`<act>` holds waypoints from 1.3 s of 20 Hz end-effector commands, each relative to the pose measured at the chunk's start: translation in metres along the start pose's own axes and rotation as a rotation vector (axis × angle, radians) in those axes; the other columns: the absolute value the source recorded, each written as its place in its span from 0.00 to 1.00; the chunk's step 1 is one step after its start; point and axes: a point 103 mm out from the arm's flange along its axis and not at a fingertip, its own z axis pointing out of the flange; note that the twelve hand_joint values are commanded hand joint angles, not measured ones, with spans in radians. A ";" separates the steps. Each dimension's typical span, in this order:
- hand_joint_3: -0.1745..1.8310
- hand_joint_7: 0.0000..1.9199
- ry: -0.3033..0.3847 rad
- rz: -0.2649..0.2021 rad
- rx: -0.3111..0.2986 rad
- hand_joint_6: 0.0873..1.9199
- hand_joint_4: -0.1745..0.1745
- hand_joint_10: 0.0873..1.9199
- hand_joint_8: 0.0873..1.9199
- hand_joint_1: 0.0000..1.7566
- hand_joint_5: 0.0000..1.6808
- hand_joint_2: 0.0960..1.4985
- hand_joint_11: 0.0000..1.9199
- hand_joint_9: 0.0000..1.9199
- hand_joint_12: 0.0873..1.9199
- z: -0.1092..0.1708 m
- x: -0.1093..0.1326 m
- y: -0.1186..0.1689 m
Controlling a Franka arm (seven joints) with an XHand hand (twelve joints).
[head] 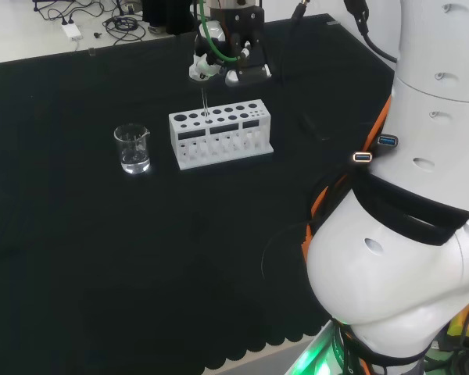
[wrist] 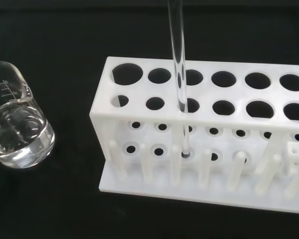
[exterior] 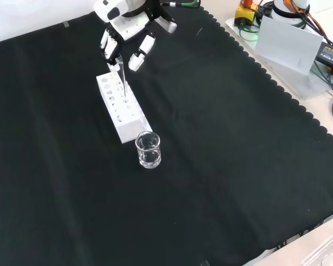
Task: Take the glass rod from the white test tube rack.
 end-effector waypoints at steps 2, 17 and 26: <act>0.00 0.44 -0.005 -0.006 -0.003 0.43 0.00 0.33 0.39 0.48 0.34 0.78 0.37 0.53 0.63 0.001 0.006 0.004; 0.00 0.59 0.014 0.024 -0.455 0.41 0.00 0.45 0.52 0.73 0.57 0.77 0.85 0.76 0.23 -0.023 0.014 0.008; 0.00 0.61 -0.105 0.029 -0.351 0.24 0.00 0.43 0.50 0.74 0.66 0.74 0.84 0.81 0.29 -0.068 0.020 -0.010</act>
